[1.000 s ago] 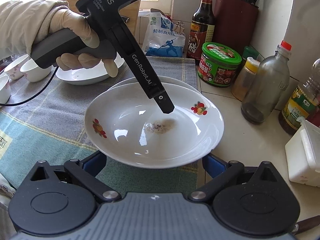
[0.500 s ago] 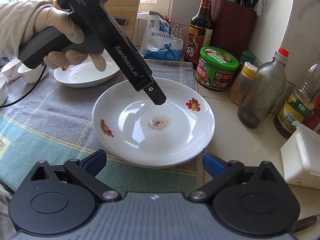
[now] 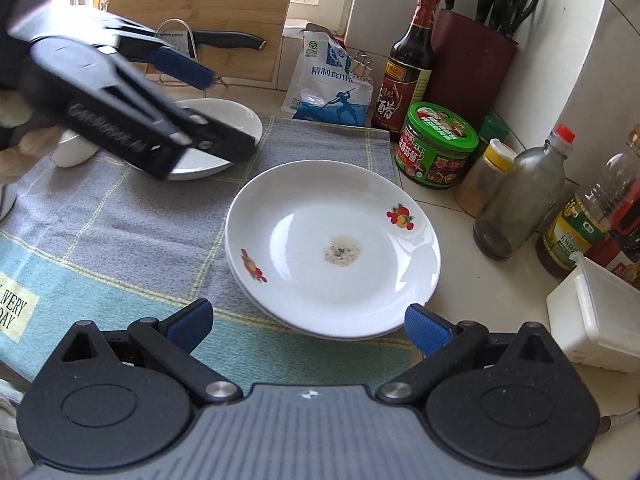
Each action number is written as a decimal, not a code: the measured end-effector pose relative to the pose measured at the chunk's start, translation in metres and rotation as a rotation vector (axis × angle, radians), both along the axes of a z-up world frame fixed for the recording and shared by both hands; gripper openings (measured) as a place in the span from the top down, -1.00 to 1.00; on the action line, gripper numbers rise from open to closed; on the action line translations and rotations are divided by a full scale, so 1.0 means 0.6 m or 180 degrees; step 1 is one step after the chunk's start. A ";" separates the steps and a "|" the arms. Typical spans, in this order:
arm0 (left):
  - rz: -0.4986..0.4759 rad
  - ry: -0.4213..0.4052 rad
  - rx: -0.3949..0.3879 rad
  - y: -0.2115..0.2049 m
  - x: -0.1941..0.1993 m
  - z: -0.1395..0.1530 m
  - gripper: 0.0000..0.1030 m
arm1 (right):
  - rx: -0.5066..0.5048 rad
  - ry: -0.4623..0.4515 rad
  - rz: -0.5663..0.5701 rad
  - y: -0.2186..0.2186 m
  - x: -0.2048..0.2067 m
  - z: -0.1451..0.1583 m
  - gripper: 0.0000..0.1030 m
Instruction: Organize plates and bowls
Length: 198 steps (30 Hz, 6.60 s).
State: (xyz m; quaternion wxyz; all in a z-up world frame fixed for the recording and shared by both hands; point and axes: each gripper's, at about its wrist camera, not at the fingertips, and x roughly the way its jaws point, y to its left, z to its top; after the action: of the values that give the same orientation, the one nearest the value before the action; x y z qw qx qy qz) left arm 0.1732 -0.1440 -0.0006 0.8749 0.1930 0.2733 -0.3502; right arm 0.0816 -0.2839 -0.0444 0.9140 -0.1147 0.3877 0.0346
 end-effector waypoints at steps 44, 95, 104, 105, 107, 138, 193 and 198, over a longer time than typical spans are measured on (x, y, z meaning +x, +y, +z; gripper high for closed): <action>0.2088 0.0441 0.0033 0.110 0.005 -0.157 -0.77 | 0.0636 0.0057 0.0817 0.064 0.166 0.022 -1.00; 0.1915 0.0491 -0.0209 0.102 0.069 -0.170 -1.00 | 0.1181 0.1428 0.2220 0.159 0.572 -0.062 -1.00; 0.1847 0.0456 -0.0186 0.102 0.068 -0.170 -0.95 | 0.1342 0.1590 0.2328 0.162 0.596 -0.058 -0.96; 0.1835 0.0448 -0.0182 0.101 0.067 -0.170 -0.93 | 0.1348 0.1607 0.2338 0.162 0.596 -0.058 -0.89; 0.1804 0.0443 -0.0182 0.101 0.067 -0.169 -0.89 | 0.1333 0.1619 0.2341 0.163 0.597 -0.057 -0.85; 0.1688 0.0408 0.0010 0.097 0.033 -0.130 -0.82 | 0.1396 0.1513 0.2271 0.143 0.548 -0.017 -0.82; -0.0052 0.0486 0.0141 -0.061 -0.086 -0.083 -0.82 | 0.1690 0.0884 0.0781 -0.183 0.251 0.021 -0.83; -0.0122 0.0534 0.0169 -0.068 -0.087 -0.088 -0.82 | 0.1688 0.0914 0.0706 -0.194 0.244 0.009 -0.83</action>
State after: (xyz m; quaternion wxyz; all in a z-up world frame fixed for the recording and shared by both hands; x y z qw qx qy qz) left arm 0.1207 -0.1847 -0.0531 0.8366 0.1913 0.3510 -0.3745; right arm 0.2279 -0.4004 -0.0389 0.8386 0.0920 0.4753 0.2498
